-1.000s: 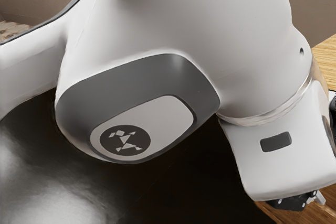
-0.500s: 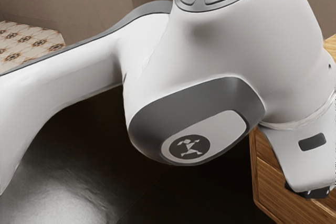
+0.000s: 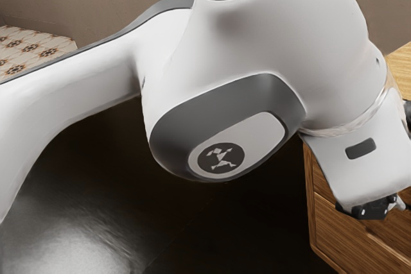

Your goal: Pull the drawer handle with one arm to open the drawer

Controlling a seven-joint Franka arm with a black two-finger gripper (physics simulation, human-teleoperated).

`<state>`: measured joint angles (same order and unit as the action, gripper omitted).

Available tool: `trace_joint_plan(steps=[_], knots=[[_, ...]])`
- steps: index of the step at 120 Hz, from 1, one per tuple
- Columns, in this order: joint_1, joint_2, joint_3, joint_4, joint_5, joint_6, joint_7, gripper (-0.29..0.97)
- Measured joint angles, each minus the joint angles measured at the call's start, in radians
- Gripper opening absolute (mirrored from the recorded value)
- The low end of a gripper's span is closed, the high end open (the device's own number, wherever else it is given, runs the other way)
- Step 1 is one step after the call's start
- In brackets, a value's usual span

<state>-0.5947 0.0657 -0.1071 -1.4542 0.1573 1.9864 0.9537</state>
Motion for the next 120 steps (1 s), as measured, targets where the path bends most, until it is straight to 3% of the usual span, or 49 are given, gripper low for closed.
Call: trace_joint_plan(steps=[44, 92, 120], knots=[[0.019, -0.022, 0.005, -0.073, -0.016, 0.026, -0.004, 0.21], [-0.016, -0.030, 0.001, -0.104, -0.010, 0.052, -0.027, 0.01], [-0.033, -0.189, 0.000, -0.289, -0.004, 0.097, -0.036, -0.05]])
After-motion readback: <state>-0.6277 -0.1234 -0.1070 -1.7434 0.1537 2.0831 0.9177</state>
